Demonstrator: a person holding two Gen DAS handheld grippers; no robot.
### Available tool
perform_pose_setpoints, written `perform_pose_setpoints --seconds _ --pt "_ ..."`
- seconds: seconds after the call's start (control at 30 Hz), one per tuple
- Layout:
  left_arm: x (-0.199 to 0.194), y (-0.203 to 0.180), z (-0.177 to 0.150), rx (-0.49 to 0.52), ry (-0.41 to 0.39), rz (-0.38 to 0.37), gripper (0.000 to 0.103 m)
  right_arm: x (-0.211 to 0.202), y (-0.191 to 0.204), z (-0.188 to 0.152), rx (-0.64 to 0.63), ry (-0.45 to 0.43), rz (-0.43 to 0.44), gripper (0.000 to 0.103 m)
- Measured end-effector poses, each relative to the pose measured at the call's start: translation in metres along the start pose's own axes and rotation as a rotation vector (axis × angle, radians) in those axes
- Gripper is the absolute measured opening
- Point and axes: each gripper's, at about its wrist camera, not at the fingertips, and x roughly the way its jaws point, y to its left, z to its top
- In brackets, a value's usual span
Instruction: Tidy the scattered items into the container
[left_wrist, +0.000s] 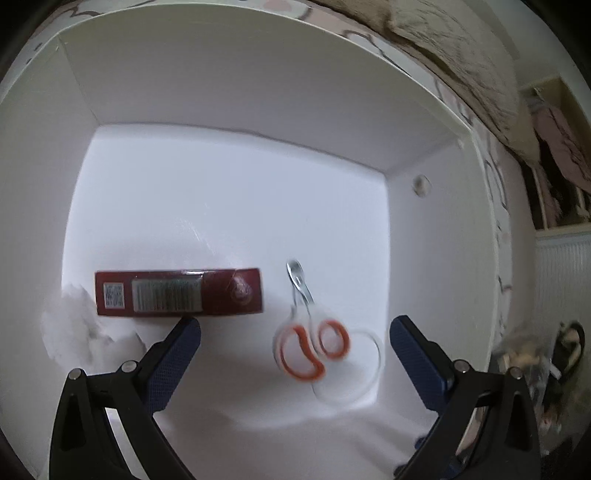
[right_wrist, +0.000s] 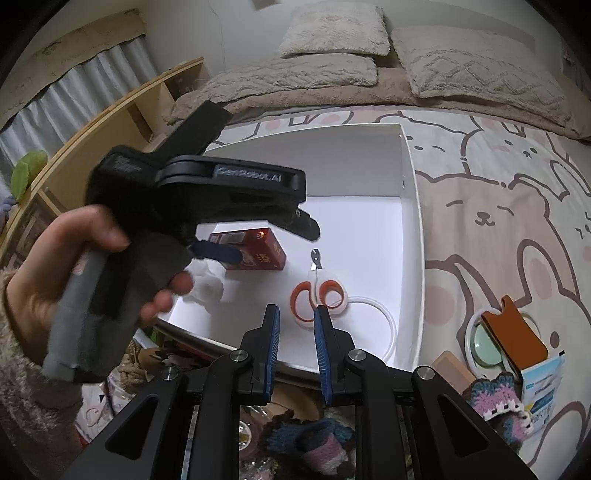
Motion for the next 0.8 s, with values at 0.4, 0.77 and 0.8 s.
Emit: perform_pose_setpoints --seconds 0.4,0.77,0.8 --pt "-0.060 0.014 -0.008 0.025 -0.272 -0.048 0.103 -0.001 0.005 0.001 -0.007 -0.023 0.015 0.019" --pt "-0.107 -0.024 -0.070 0.238 -0.456 0.070 0.103 -0.031 0.024 0.008 -0.016 -0.167 -0.032 0.019" --pt "-0.113 -0.024 -0.076 0.250 -0.482 0.084 0.103 -0.033 0.025 0.008 -0.016 -0.175 -0.039 0.019"
